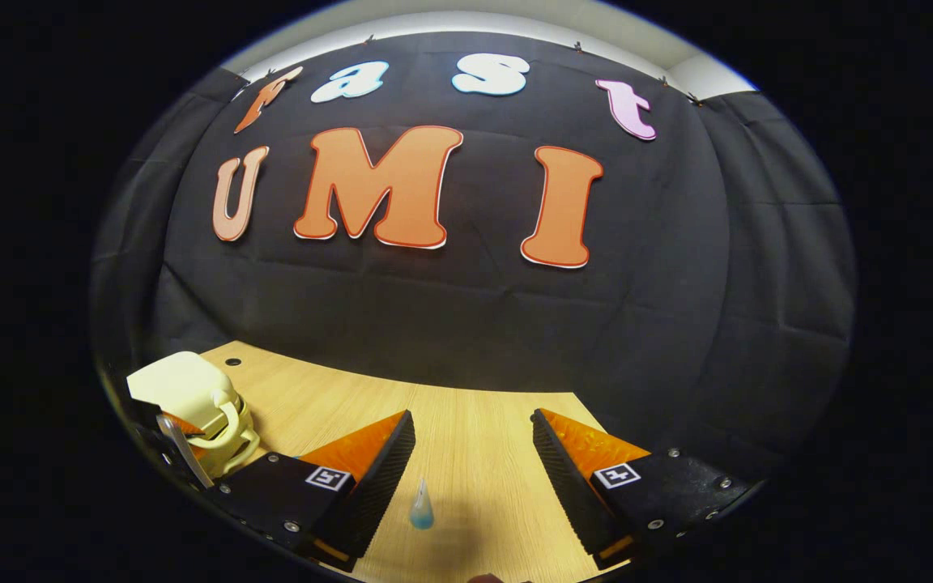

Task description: First open the suitcase, pack the skin care products into it, and then close the suitcase.

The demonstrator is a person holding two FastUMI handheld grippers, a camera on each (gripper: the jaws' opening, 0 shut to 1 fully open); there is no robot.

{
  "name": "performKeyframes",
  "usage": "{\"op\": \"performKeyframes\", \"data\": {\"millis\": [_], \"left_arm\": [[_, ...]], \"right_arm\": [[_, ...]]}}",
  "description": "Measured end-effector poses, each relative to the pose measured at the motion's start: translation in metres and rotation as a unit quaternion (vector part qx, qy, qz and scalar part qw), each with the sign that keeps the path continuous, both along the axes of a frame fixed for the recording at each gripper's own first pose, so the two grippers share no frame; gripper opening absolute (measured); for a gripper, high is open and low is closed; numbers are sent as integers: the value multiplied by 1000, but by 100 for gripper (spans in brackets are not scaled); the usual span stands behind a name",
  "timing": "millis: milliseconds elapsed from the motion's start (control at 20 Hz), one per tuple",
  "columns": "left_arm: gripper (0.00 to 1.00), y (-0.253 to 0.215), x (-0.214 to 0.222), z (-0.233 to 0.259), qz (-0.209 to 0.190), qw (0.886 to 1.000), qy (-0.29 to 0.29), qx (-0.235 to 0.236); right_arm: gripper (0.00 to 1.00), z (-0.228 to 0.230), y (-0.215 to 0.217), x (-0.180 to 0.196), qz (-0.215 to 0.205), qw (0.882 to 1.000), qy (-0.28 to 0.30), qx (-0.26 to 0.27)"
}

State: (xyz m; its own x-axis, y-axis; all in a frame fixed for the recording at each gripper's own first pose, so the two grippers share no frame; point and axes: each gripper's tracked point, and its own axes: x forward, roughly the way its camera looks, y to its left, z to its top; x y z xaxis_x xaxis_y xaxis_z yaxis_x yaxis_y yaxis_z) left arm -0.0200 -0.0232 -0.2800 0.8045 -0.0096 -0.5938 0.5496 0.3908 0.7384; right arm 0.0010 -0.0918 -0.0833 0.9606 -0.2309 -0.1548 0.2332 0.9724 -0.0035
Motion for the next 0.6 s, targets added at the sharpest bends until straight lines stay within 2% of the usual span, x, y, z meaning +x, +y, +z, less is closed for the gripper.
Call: {"op": "performKeyframes", "data": {"millis": [350, 600], "left_arm": [[6, 24, 13, 69, 57, 992, -78, -79], [6, 78, 29, 119, 133, 969, -114, -176]], "right_arm": [[94, 10, 34, 12, 28, 1000, -2, -3], [94, 17, 62, 20, 48, 999, -2, -5]]}}
